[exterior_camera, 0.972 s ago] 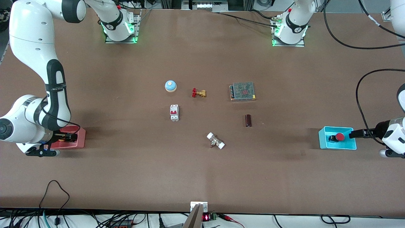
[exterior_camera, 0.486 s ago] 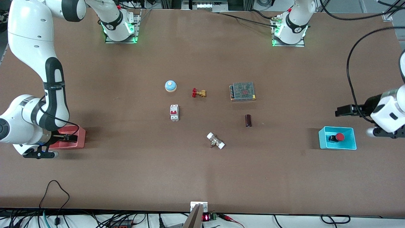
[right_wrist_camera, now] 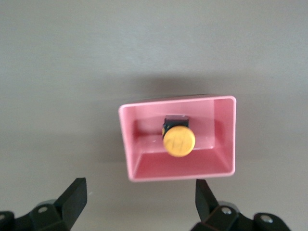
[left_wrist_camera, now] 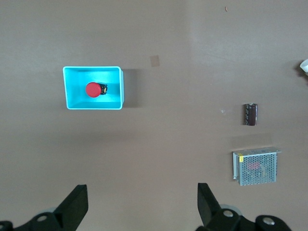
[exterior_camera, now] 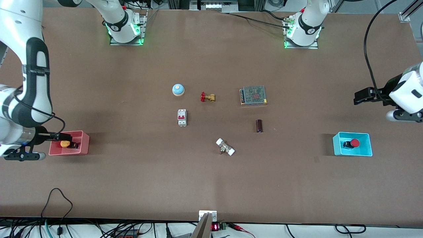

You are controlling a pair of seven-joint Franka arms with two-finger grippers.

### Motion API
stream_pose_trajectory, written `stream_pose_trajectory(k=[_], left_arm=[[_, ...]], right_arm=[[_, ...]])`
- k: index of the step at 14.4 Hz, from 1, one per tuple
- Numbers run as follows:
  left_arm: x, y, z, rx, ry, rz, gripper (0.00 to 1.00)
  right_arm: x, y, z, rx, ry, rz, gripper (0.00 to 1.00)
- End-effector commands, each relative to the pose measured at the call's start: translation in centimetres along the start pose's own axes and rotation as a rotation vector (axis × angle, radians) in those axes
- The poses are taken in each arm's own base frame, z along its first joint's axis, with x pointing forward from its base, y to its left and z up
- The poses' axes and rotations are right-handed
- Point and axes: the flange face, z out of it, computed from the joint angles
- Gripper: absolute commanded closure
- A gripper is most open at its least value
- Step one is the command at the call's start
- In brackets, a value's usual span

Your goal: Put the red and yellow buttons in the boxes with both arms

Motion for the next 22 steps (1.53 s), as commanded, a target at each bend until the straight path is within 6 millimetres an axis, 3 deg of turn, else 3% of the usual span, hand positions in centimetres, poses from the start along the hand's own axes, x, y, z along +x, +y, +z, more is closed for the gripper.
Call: stream_pose_trajectory(k=[1, 4, 6, 9, 13, 14, 15, 18, 22], left_arm=[[-3.0, -2.8, -0.9, -0.062, 0.011, 0.011, 0.00], [-4.6, -2.9, -2.2, -0.063, 0.033, 0.008, 0.00], [-6.2, -2.9, -2.7, -0.065, 0.039, 0.005, 0.00], [-8.3, -2.5, -3.3, -0.066, 0.045, 0.004, 0.00], [-10.3, -2.5, -4.2, -0.052, 0.055, -0.001, 0.00], [-10.5, -2.5, -4.2, -0.041, 0.048, -0.003, 0.00], [-10.7, -2.6, -4.5, -0.026, 0.050, -0.009, 0.00], [-10.9, -1.9, -4.5, -0.001, 0.039, -0.037, 0.00], [-10.9, -2.0, -4.5, -0.001, 0.037, -0.040, 0.00]], right_arm=[[-1.7, -3.5, -6.0, 0.052, 0.044, -0.054, 0.00], [-2.6, -9.6, -10.1, 0.060, 0.082, -0.064, 0.00], [-3.2, -13.8, -10.5, 0.064, 0.054, -0.020, 0.00], [-4.6, -16.3, -12.3, 0.061, 0.033, -0.027, 0.00], [-6.8, -14.8, -15.2, 0.048, -0.003, -0.033, 0.00], [-7.5, -13.7, -17.4, 0.058, 0.020, -0.023, 0.00], [-7.9, -11.2, -18.0, 0.059, 0.008, 0.005, 0.00], [-9.6, -7.6, -20.1, 0.009, 0.001, -0.031, 0.00], [-12.0, -8.9, -21.8, -0.062, -0.032, 0.014, 0.00]])
